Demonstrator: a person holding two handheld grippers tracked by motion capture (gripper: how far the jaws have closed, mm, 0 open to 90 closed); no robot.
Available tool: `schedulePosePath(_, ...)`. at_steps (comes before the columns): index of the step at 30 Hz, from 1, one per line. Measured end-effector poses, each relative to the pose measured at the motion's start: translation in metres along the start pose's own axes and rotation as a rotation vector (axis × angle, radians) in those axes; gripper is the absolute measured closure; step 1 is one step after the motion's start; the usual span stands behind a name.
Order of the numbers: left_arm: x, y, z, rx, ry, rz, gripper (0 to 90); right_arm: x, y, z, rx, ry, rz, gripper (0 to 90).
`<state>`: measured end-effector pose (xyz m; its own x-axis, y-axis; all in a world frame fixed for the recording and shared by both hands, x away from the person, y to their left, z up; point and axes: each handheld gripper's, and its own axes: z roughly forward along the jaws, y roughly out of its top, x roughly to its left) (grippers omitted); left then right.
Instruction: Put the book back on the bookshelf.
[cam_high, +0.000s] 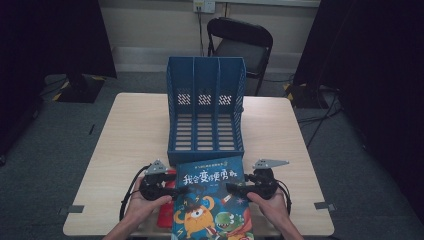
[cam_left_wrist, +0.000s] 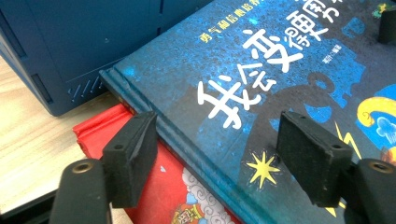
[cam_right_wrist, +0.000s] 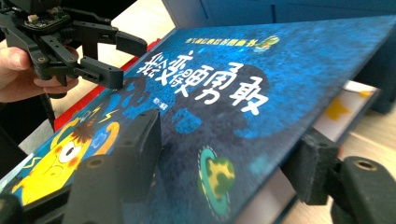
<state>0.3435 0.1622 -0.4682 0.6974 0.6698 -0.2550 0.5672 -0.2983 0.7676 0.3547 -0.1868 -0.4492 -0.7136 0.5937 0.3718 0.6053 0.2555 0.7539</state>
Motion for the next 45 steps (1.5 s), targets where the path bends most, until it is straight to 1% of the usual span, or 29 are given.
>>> schedulePosePath(2, 0.001, 0.000, -0.001, 0.006, 0.000, 0.004, 27.2, -0.003, 0.003, 0.003, 0.010, 0.004, 0.001, 33.9)
schedulePosePath(4, 0.002, 0.000, -0.001, 0.001, -0.007, -0.007, 27.2, -0.003, 0.004, 0.004, 0.010, 0.004, -0.003, 34.4)
schedulePosePath(7, 0.003, 0.000, -0.002, 0.001, -0.006, -0.014, 27.1, -0.003, 0.004, 0.001, -0.012, 0.014, -0.004, 39.4)
schedulePosePath(8, 0.003, 0.000, -0.002, -0.001, -0.005, -0.020, 26.9, -0.004, 0.004, -0.001, -0.026, 0.023, -0.010, 40.9)
schedulePosePath(11, 0.004, 0.000, -0.002, -0.005, -0.009, -0.037, 26.9, -0.001, 0.005, -0.005, -0.045, 0.026, -0.031, 42.4)
schedulePosePath(15, 0.003, 0.000, -0.002, -0.007, -0.011, -0.041, 26.0, 0.000, 0.005, -0.010, -0.078, 0.045, -0.041, 45.9)
schedulePosePath(18, 0.003, 0.000, -0.001, -0.007, -0.019, -0.042, 23.1, 0.002, 0.005, -0.012, -0.086, 0.039, -0.057, 46.2)
schedulePosePath(20, 0.003, -0.001, -0.001, -0.008, -0.021, -0.044, 22.6, 0.003, 0.005, -0.014, -0.090, 0.045, -0.067, 47.1)
schedulePosePath(22, 0.004, -0.001, -0.002, -0.010, -0.033, -0.054, 21.7, 0.004, 0.006, -0.016, -0.097, 0.050, -0.078, 47.8)
schedulePosePath(24, 0.005, -0.001, -0.002, -0.013, -0.032, -0.061, 21.6, 0.005, 0.006, -0.018, -0.103, 0.053, -0.087, 48.4)
schedulePosePath(30, 0.005, 0.000, -0.001, -0.011, -0.046, -0.065, 19.9, 0.009, 0.008, -0.022, -0.120, 0.059, -0.120, 50.0)
schedulePosePath(31, 0.005, 0.000, -0.001, -0.011, -0.047, -0.065, 20.0, 0.011, 0.008, -0.023, -0.125, 0.057, -0.132, 50.1)
schedulePosePath(32, 0.005, 0.000, -0.001, -0.011, -0.051, -0.062, 20.0, 0.011, 0.008, -0.024, -0.126, 0.056, -0.139, 50.3)
schedulePosePath(34, 0.006, 0.000, -0.001, -0.018, -0.059, -0.082, 20.0, 0.012, 0.008, -0.025, -0.129, 0.062, -0.146, 50.9)
schedulePosePath(37, 0.008, 0.000, 0.000, -0.021, -0.092, -0.096, 19.6, 0.014, 0.008, -0.027, -0.143, 0.065, -0.168, 51.3)
schedulePosePath(38, 0.008, 0.001, 0.000, -0.025, -0.096, -0.109, 19.6, 0.014, 0.008, -0.027, -0.144, 0.066, -0.170, 51.4)
schedulePosePath(43, 0.008, 0.002, 0.002, -0.028, -0.125, -0.132, 19.2, 0.016, 0.009, -0.028, -0.149, 0.067, -0.190, 51.5)
schedulePosePath(44, 0.009, 0.002, 0.002, -0.026, -0.129, -0.139, 18.6, 0.017, 0.009, -0.028, -0.151, 0.068, -0.194, 51.6)
schedulePosePath(45, 0.009, 0.003, 0.002, -0.023, -0.129, -0.139, 18.4, 0.017, 0.010, -0.029, -0.150, 0.067, -0.198, 51.6)
